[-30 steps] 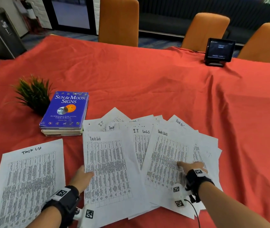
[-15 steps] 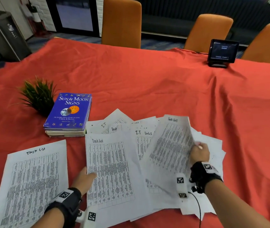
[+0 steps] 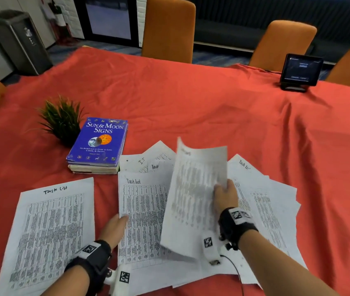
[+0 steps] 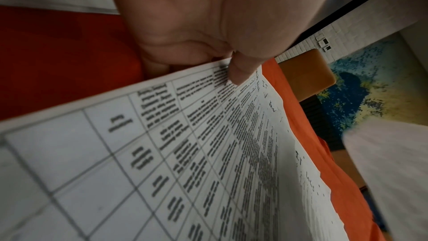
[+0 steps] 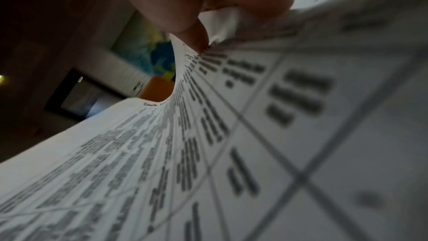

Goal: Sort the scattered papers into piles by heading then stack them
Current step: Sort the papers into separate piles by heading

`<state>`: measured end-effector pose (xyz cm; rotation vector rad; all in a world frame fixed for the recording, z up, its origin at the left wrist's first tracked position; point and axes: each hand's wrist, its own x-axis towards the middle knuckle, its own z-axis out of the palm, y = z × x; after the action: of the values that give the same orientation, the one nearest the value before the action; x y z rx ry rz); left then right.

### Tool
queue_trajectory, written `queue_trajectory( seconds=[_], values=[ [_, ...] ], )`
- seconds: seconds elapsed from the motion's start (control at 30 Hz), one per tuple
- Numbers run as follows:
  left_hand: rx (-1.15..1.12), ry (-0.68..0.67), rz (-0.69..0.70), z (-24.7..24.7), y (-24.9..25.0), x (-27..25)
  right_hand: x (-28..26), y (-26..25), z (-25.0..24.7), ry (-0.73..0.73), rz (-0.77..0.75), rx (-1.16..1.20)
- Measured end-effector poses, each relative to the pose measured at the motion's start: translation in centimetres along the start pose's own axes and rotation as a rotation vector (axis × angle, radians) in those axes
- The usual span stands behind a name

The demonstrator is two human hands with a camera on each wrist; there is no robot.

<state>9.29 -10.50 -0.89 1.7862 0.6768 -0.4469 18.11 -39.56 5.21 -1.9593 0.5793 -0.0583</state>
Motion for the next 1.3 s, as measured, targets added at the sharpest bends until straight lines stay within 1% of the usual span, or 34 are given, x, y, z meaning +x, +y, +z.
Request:
queue_trajectory(
  seconds=[0.1, 0.17, 0.23, 0.27, 0.33, 0.4, 0.47, 0.57, 0.6, 0.67, 0.7, 0.73, 0.77, 0.8, 0.9, 0.97, 1.03, 1.07, 1.23, 1.3],
  values=[
    [-0.168, -0.028, 0.020, -0.1, 0.5, -0.3, -2.6, 0.3, 2.4, -0.151, -0.075, -0.078],
    [-0.249, -0.045, 0.015, -0.3, 0.5, -0.2, -3.7, 0.4, 3.9, -0.304, -0.063, -0.136],
    [-0.211, -0.088, 0.026, -0.5, -0.1, 0.3, -4.4, 0.8, 5.4, -0.459, -0.053, -0.203],
    [-0.181, -0.101, 0.033, -0.5, -0.4, 0.4, -4.6, 0.9, 6.0, -0.509, -0.061, -0.249],
    [-0.099, -0.120, 0.061, -0.4, -0.7, 0.4, -4.8, 1.2, 6.9, -0.571, -0.069, -0.337],
    [-0.033, -0.110, 0.084, -0.1, -0.4, 0.2, -4.7, 1.2, 7.5, -0.602, -0.059, -0.369],
    [-0.036, -0.091, 0.111, -0.2, -0.1, 0.1, -4.3, 1.0, 7.7, -0.574, -0.041, -0.357],
    [-0.081, -0.055, 0.178, -0.7, 0.3, 0.0, -3.1, 0.4, 7.3, -0.423, 0.009, -0.273],
    [-0.108, -0.050, 0.186, -1.0, 0.5, -0.2, -2.8, -0.1, 7.0, -0.412, 0.035, -0.218],
    [-0.167, -0.041, 0.215, -1.7, 1.3, -0.3, -2.4, -1.6, 6.3, -0.468, 0.096, -0.047],
    [-0.193, -0.040, 0.249, -1.9, 2.1, -0.6, -2.2, -2.6, 5.9, -0.486, 0.099, 0.038],
    [-0.218, -0.029, 0.281, -2.1, 3.2, -0.9, -2.2, -3.7, 5.4, -0.474, 0.071, 0.114],
    [-0.242, -0.001, 0.335, -2.3, 4.4, -1.4, -2.4, -5.0, 5.0, -0.442, 0.012, 0.191],
    [-0.272, 0.049, 0.412, -2.4, 6.0, -2.0, -2.7, -6.2, 4.5, -0.400, -0.064, 0.268],
    [-0.395, 0.254, 0.700, -2.6, 10.9, -4.3, -4.1, -9.3, 3.2, -0.267, -0.325, 0.439],
    [-0.437, 0.341, 0.797, -2.6, 12.9, -5.2, -5.2, -10.7, 2.5, -0.214, -0.434, 0.539],
    [-0.484, 0.378, 0.798, -2.3, 13.7, -5.5, -6.2, -11.1, 2.1, -0.197, -0.488, 0.598],
    [-0.493, 0.388, 0.783, -2.1, 13.6, -5.4, -6.5, -11.0, 2.1, -0.206, -0.489, 0.606],
    [-0.479, 0.379, 0.800, -1.0, 12.0, -5.3, -6.7, -8.3, 2.8, -0.267, -0.387, 0.494],
    [-0.479, 0.376, 0.798, -0.8, 11.6, -5.1, -6.6, -8.0, 3.0, -0.289, -0.362, 0.467]
  ],
)
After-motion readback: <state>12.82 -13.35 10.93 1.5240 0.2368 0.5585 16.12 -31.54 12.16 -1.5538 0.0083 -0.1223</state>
